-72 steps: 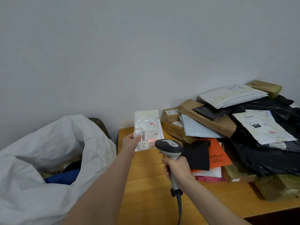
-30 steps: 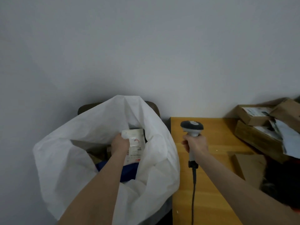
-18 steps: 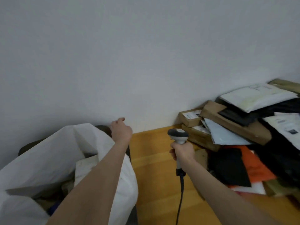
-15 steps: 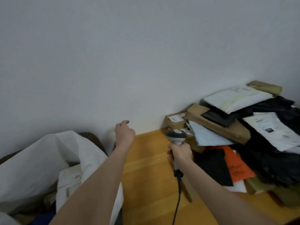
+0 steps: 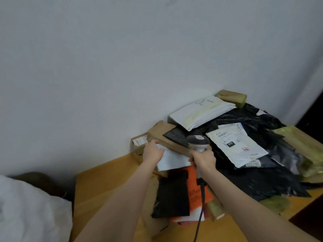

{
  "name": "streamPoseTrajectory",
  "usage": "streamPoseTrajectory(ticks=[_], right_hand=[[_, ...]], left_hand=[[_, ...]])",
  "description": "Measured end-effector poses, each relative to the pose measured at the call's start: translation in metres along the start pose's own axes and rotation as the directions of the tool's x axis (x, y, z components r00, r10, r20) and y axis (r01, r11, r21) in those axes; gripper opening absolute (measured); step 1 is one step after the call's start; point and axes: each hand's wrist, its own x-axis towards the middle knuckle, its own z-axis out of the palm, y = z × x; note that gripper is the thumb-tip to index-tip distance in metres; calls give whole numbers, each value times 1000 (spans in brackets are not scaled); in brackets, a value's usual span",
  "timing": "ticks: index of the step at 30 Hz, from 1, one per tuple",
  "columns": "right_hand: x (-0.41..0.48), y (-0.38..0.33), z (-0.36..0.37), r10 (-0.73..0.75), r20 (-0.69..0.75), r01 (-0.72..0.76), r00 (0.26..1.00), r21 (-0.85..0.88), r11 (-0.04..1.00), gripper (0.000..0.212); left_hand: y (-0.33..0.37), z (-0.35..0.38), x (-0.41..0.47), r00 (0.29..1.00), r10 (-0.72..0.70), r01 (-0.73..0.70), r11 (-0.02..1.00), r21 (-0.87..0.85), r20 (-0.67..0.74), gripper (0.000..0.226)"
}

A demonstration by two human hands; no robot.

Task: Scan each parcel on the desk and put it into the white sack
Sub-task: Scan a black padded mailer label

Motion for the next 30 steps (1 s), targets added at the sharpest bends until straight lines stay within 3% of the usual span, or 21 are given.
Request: streamPoseTrajectory(ticks=[4,7,9,12,15,17,23,27,30], right_hand=[[30,-13,-31,4,-84,-1,996,37,999,20],[50,-9,-42,28,-109,-22,994,58,998,23],[61,-5,-44,56,-101,-47,993,86,995,22],[73,2,-46,77,-88,-64,993,137,988,20],[79,5,-46,76,-71,-64,995,161,985,15],[80,5,-44,74,-57,-63,996,174,983,13],[67,-2,-29,45,-17,-39,999,255,966,8],[45,-9,-13,7,-22,-1,1000,258,966,19],[26,-12,2,-35,-27,41,999,294,955,22]], left_hand=[[30,33,5,984,171,-177,971,163,45,65],[51,60,19,944,303,-330,885,329,132,88],[61,82,31,933,326,-360,837,412,153,94],[71,104,43,942,304,-332,785,522,142,77],[71,101,49,925,374,-330,703,630,68,29],[67,90,51,902,430,-354,690,632,37,25],[68,19,47,881,428,-344,873,345,-204,20],[56,-38,40,938,203,-235,968,-85,-281,17],[34,-72,27,976,20,-114,896,-430,-218,18]])
